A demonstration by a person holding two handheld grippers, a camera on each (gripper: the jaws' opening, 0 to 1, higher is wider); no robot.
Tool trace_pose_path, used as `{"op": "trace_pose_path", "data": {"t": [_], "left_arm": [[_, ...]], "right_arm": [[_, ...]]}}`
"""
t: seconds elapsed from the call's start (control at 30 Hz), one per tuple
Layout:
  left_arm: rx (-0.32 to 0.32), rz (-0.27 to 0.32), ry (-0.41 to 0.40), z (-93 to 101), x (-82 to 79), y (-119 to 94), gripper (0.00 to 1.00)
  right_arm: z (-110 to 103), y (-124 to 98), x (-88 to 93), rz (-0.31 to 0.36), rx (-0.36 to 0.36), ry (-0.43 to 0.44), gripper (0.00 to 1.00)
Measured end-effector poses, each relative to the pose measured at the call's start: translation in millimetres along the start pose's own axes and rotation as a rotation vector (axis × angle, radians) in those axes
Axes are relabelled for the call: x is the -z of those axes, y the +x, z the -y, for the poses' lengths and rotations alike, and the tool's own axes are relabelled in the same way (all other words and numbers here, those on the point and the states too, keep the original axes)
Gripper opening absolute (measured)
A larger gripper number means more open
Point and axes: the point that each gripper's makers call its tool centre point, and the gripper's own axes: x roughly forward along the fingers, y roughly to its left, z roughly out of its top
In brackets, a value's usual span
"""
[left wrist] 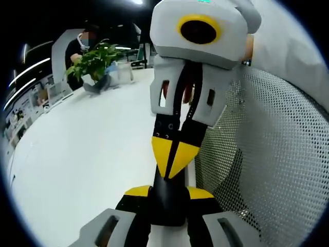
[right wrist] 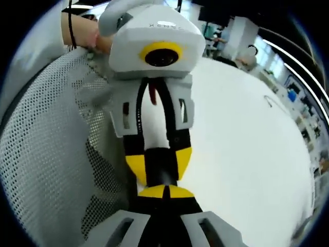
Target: Press the specified remote control buttons in sequence, fully releasing each button before pressing the next.
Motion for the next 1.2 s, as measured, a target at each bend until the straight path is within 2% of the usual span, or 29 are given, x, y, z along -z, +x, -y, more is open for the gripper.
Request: {"op": "trace_pose_path", "data": {"t": [0.07,0.13,0.17,0.2,0.33,0.63,0.9,1.0,1.07,1.2], "left_arm": [[0.001,-0.003,0.0,0.2,0.1,0,0.24],[-0.001,-0.003,-0.02,0.3,-0.2,0,0.25],[-0.002,-0.003,-0.023,0.4,-0.2,0,0.25],[-0.002,-0.004,-0.011,0.4,-0.4,0,0.25],[-0.002,0.001,-0.022,0.2,-0.6,0,0.25],[0.006,0.004,-0.01,0.6,0.1,-1,0.25],[0.007,-0.002,0.006,0.7,0.1,-1,0.25],[0.005,-0.004,0.006,0.6,-0.1,-1,0.25],[0.004,-0.004,0.006,0.6,-0.1,-1,0.25],[0.002,-0.009,0.008,0.7,0.0,-1,0.25]], "right_arm": [[0,0,-3.2,0.057,0.012,0.08,0.0],[-4,4,-13.6,0.167,-0.029,0.194,0.0],[-7,4,-13.2,0.176,-0.064,0.224,0.0],[-5,3,-10.8,0.156,-0.065,0.238,0.0],[-5,3,-10.6,0.152,-0.055,0.168,0.0],[-6,-2,-5.4,0.144,-0.082,0.157,0.0],[-11,-5,-2.4,0.126,-0.099,0.086,0.09],[-9,-5,0.5,0.111,-0.085,0.065,0.11],[-4,-5,10.6,0.061,-0.054,0.031,0.18],[-2,-7,13.9,0.061,-0.056,0.034,0.21]]}}
